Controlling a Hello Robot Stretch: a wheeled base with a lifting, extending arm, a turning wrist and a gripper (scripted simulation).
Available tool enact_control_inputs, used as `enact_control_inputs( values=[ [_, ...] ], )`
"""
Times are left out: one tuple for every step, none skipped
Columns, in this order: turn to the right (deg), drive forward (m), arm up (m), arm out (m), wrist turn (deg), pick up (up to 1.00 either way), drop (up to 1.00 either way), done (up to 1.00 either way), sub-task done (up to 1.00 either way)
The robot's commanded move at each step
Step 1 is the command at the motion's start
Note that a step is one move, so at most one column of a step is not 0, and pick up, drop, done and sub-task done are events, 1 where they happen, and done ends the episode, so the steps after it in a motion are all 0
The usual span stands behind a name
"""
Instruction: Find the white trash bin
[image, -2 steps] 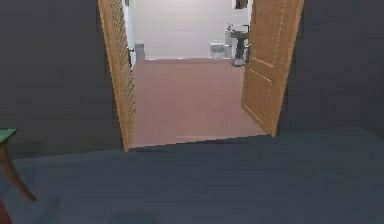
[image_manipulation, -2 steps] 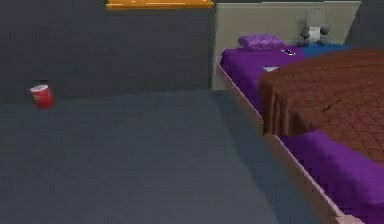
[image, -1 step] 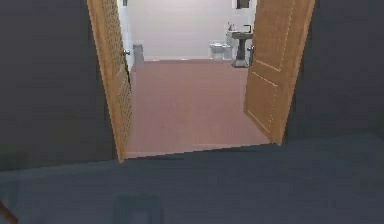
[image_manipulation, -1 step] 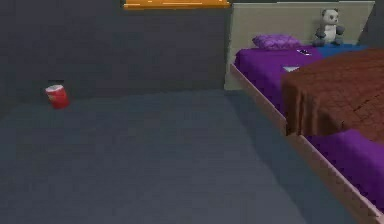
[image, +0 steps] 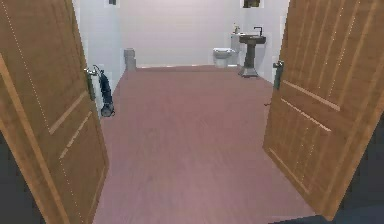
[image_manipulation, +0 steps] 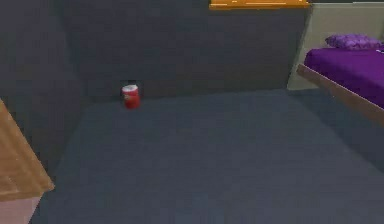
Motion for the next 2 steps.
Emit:
enact_control_inputs(
  values=[
    [0.0,0.65,0.0,0.0,0.0,0.0,0.0,0.0,0.0],
    [-6.0,0.0,0.0,0.0,0.0,0.0,0.0,0.0,0.0]
  ],
)
